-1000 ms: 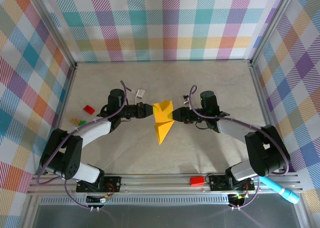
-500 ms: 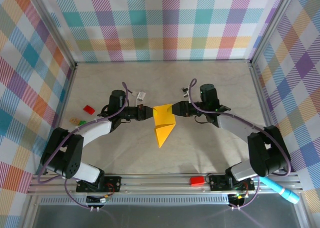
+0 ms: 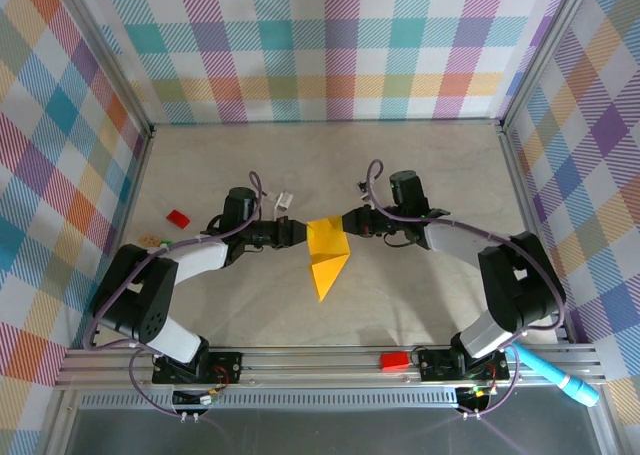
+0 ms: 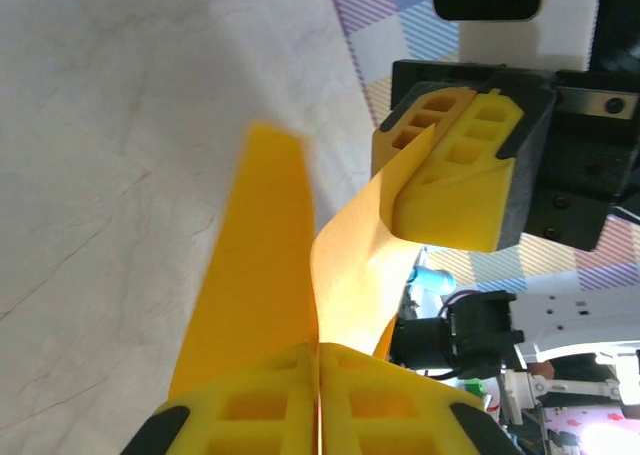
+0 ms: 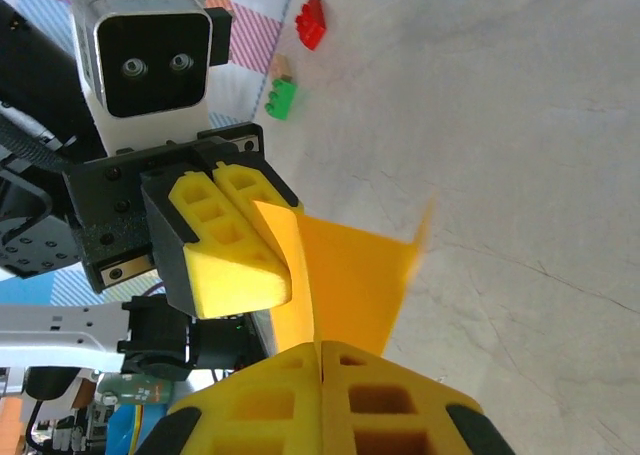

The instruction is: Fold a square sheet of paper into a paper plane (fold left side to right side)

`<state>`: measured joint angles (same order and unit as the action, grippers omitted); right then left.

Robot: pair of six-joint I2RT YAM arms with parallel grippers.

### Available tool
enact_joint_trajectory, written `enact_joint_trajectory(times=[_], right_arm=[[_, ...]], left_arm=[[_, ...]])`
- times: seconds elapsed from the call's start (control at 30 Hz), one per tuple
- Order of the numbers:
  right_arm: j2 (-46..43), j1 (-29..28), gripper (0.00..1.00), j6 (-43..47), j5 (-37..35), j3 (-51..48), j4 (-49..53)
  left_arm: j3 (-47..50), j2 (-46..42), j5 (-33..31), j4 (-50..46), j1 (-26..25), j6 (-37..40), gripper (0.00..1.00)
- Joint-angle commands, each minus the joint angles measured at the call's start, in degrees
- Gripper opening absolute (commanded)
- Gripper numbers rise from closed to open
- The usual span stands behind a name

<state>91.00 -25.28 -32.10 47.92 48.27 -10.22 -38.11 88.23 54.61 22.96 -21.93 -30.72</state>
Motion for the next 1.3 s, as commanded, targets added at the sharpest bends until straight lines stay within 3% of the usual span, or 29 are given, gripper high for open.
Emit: enact_joint_trajectory(times=[0.0, 0.23, 0.43, 0.6, 0.77, 0.9, 1.03, 1.27], right_arm=[[2.79, -0.56, 0.0, 0.56, -1.85, -0.79, -0.28], [6.21, -0.56, 0.0, 0.02, -8.74, -2.17, 3.52], [3.79, -0.56, 0.0, -4.08, -13.5, -1.31, 8.72], [3.08, -0.56, 0.0, -8.3, -15.85, 1.16, 14.28], [2.65, -0.56, 0.0, -11.94, -16.7, 2.27, 15.59], [3.1, -0.56, 0.0, -12.54, -17.03, 3.11, 16.34], [3.38, -0.56, 0.0, -12.77, -16.91, 3.19, 16.91], [2.95, -0.55, 0.0, -13.08, -17.28, 2.86, 16.94]], left_arm=[[1.73, 2.73, -1.99, 2.73, -1.08, 1.58, 0.16], [2.22, 2.37, -10.35, -4.71, -0.91, 7.06, 0.33], [-1.91, -6.23, -18.08, -22.59, -1.8, 16.16, 0.37], [-6.23, -12.72, -29.94, -35.96, -11.6, 21.77, 0.39], [-7.04, -14.68, -40.13, -38.12, -23.24, 18.6, 0.4], [-9.71, -11.43, -47.97, -41.44, -31.22, 17.45, 0.42], [-14.81, -4.95, -56.4, -46.64, -36.37, 17.26, 0.43], [-21.25, 3.39, -64.68, -51.7, -39.65, 15.6, 0.44]])
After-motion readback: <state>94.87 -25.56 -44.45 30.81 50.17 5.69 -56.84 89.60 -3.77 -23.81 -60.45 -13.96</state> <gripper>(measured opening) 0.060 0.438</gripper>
